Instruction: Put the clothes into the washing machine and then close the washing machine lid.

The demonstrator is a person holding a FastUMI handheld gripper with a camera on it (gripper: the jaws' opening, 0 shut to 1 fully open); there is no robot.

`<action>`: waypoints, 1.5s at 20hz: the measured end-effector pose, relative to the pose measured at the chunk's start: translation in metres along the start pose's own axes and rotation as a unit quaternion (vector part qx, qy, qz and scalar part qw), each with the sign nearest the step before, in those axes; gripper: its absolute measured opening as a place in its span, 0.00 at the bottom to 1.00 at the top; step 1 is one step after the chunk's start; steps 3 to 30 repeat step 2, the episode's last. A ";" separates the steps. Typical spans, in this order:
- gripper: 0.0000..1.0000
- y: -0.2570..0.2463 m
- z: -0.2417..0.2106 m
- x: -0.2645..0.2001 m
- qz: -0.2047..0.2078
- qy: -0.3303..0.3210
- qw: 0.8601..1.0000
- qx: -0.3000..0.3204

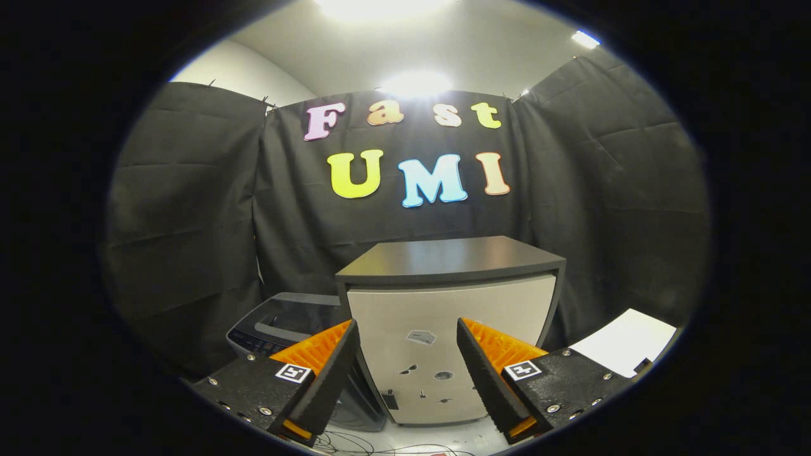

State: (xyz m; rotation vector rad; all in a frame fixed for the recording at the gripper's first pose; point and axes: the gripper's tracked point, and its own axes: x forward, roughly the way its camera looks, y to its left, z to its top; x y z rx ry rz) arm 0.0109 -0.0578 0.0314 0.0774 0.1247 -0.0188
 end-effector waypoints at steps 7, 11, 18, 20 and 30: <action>0.95 0.000 -0.008 -0.004 0.005 -0.001 1.000 -0.003; 0.95 0.000 -0.008 -0.004 0.005 -0.001 1.000 -0.003; 0.95 0.000 -0.008 -0.004 0.005 -0.001 1.000 -0.003; 0.95 0.000 -0.008 -0.004 0.005 -0.001 1.000 -0.003; 0.95 0.000 -0.008 -0.004 0.005 -0.001 1.000 -0.003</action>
